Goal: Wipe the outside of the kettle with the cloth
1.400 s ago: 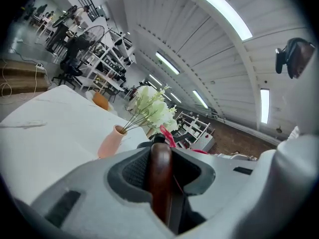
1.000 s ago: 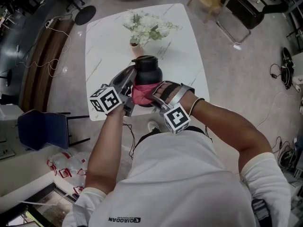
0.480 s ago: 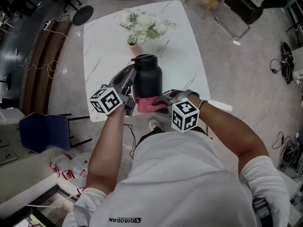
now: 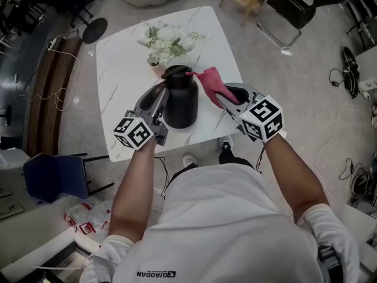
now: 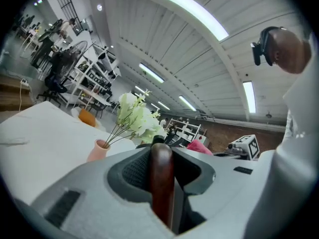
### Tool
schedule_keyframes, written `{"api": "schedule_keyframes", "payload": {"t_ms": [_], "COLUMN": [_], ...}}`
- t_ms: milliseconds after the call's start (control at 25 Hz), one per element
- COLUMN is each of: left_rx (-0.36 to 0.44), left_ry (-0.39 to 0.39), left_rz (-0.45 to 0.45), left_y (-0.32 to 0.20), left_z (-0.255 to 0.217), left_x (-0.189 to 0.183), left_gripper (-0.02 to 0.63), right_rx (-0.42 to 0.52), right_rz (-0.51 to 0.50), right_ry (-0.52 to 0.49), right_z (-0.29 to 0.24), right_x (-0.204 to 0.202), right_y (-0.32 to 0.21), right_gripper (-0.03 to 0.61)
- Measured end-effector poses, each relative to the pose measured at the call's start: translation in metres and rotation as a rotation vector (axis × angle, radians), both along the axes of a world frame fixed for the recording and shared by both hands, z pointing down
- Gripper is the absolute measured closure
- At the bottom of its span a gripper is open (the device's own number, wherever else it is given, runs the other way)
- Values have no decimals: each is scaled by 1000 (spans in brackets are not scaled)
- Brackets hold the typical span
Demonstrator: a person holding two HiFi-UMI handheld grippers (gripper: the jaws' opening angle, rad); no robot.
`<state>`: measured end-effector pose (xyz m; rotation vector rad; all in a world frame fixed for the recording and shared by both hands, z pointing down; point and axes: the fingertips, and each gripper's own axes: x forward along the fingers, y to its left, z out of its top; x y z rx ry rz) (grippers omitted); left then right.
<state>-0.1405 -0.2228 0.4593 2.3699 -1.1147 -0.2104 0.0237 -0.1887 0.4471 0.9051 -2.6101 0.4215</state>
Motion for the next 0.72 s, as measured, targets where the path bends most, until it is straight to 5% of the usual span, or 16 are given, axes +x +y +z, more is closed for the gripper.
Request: {"api": "schedule_keyframes", "payload": {"t_ms": [120,200,360,560,720], "left_rx": [55,55,56,77,71], "left_ry": [-6,13,-21,-164,-251], "left_rz": [-11,-43,-84,-34,23], "left_y": [8,14,29,58,87], "left_z": [-1,1,4,7,13], "left_x": [0,-9,-26,-28,-23], "left_gripper": [485,485,486,486,486], "right_rx": [-167,-199,-162,-392,-472], "right_rz": [176,239,183,172,218], "right_ry": [-109,-104,-37,-307,-369], "right_z": [3,10,19,9,26], "right_x": [10,6,-32,-74,-80], "right_y": [-13,-19,-19,-2,6], "right_gripper": [486,486,485,485,486]}}
